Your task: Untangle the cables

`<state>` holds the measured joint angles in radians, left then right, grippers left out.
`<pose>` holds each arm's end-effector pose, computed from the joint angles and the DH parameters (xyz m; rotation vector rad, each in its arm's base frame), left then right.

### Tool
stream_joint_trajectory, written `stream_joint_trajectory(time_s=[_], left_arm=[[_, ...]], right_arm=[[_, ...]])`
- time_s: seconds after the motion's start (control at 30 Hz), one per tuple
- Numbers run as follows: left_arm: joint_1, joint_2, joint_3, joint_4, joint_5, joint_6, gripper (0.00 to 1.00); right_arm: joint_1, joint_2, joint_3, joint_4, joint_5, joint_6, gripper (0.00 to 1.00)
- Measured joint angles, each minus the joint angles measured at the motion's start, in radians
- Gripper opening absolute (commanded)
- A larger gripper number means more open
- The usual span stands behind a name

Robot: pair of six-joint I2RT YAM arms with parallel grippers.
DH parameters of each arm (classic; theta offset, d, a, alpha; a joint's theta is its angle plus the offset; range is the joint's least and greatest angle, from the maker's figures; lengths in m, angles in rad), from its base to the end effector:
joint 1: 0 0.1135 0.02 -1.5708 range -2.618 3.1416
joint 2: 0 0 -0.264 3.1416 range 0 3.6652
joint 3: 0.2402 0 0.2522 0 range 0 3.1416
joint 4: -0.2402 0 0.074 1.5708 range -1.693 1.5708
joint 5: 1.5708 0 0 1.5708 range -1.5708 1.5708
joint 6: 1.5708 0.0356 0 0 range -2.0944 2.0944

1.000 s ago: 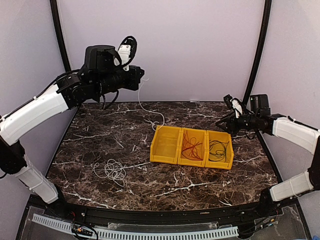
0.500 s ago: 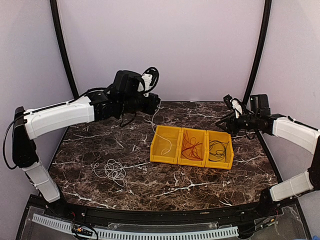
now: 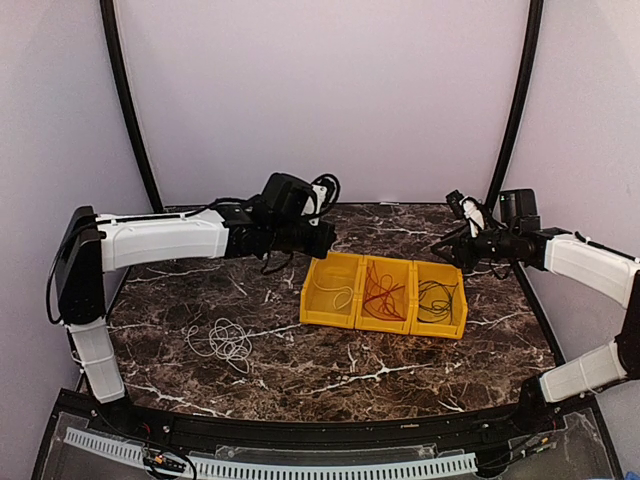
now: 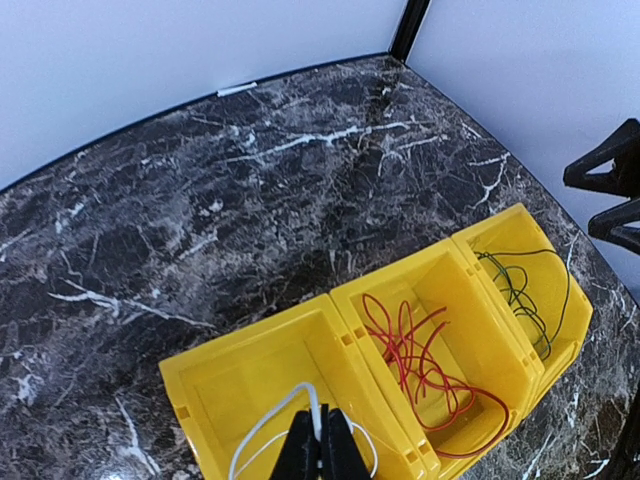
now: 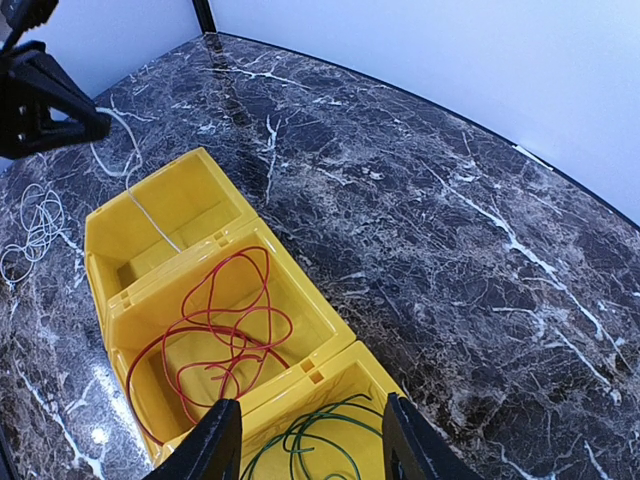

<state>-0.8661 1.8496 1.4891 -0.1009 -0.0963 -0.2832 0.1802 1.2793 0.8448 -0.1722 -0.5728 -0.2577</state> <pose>0.2883 -0.3338 0.2883 0.5399 2.0163 -0.6183 0.2690 0.0686 0.2584 -0.7711 1.9774 0.5748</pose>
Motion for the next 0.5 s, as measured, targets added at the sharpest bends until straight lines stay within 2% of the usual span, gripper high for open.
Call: stream_joint_trajectory(time_s=[0.23,0.43,0.5], left_arm=[[-0.023,0.106,0.0,-0.009,0.064,-0.062,0.0],[-0.029,0.196,0.063,-0.11,0.051,-0.098,0.0],[-0.029,0.206,0.074,-0.137,0.046,-0.103,0.04]], right_arm=[[0.0,0.002,0.0,-0.001,-0.001,-0.005,0.5],[0.0,0.002,0.0,-0.002,-0.006,-0.011,0.5],[0.0,0.002,0.0,-0.003,-0.007,-0.013,0.5]])
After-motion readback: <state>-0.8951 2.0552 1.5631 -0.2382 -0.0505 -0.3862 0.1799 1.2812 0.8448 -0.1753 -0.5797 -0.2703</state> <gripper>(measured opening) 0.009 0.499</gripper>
